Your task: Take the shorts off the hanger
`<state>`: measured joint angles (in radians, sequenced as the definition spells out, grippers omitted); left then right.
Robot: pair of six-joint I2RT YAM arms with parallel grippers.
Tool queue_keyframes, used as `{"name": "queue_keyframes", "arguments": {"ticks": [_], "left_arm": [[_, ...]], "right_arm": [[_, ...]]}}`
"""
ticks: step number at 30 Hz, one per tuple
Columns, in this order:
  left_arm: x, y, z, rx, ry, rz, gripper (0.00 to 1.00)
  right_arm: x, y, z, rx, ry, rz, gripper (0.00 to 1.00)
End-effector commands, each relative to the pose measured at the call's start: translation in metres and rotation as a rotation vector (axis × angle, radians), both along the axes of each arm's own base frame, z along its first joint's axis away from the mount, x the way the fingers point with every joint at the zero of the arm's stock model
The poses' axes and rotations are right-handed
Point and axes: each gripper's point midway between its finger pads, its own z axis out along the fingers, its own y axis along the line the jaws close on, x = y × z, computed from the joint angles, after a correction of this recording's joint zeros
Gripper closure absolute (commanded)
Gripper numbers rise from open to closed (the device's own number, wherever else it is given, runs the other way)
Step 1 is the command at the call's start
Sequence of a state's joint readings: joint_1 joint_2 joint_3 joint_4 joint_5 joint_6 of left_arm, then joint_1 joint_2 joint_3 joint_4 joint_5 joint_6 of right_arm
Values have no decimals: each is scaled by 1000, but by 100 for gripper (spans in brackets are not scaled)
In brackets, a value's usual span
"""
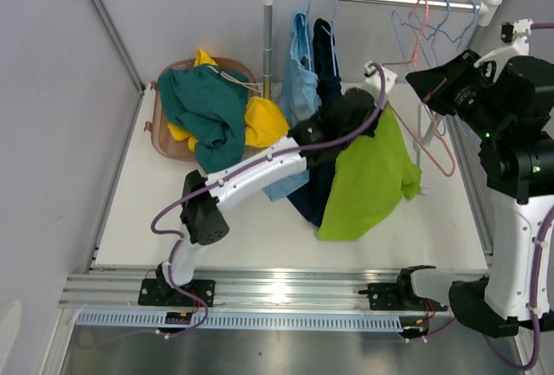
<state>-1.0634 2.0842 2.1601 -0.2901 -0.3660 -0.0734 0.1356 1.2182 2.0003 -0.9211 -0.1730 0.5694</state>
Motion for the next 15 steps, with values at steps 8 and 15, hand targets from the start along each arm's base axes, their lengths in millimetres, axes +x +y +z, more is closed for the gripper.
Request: {"name": "queue_keyframes", "arguments": {"ticks": [8, 15], "left_arm": [[-109, 48, -23, 14, 143, -99, 100], [-197, 124, 53, -42, 118, -127, 100]], "right_arm": [[51, -8, 40, -47, -105, -55, 100], [104, -32, 24, -63, -80, -119, 100]]}}
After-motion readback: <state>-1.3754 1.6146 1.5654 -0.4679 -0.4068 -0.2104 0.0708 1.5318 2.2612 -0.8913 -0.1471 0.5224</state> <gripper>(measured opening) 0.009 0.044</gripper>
